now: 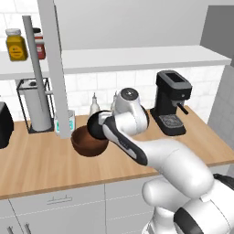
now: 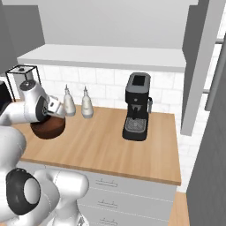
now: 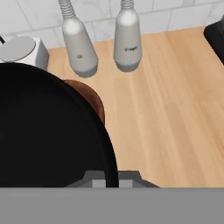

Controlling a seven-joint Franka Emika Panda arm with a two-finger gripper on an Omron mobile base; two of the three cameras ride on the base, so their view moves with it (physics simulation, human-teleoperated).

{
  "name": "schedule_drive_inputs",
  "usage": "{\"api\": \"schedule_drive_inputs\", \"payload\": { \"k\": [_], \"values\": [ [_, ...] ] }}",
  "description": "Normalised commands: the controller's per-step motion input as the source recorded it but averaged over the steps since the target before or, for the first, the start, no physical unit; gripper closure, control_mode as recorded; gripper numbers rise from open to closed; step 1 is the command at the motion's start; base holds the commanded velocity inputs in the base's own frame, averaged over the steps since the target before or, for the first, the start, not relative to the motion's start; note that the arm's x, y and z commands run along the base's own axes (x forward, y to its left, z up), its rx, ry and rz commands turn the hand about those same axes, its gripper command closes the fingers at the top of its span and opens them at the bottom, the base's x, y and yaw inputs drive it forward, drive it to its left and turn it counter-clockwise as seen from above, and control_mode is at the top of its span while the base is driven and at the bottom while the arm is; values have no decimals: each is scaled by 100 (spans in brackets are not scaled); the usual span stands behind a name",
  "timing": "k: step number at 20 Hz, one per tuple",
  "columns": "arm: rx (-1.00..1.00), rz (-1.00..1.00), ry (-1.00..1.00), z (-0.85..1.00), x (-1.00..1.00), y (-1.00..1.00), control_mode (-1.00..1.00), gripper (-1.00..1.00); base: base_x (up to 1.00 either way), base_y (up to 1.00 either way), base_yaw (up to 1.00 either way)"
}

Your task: Pick up the bowls on the counter and stack them on top of one another in the open cabinet. Place the smaller bowl on top of the larger bowl.

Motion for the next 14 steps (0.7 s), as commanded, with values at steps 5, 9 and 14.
{"api": "schedule_drive_inputs", "payload": {
  "k": [5, 9, 14],
  "values": [
    [0, 0, 0, -22, 8, 3, -100, 100, 0, 0, 0],
    [0, 0, 0, -23, -1, 3, -100, 100, 0, 0, 0],
    [0, 0, 0, -28, -1, 0, -100, 100, 0, 0, 0]
  ]
}}
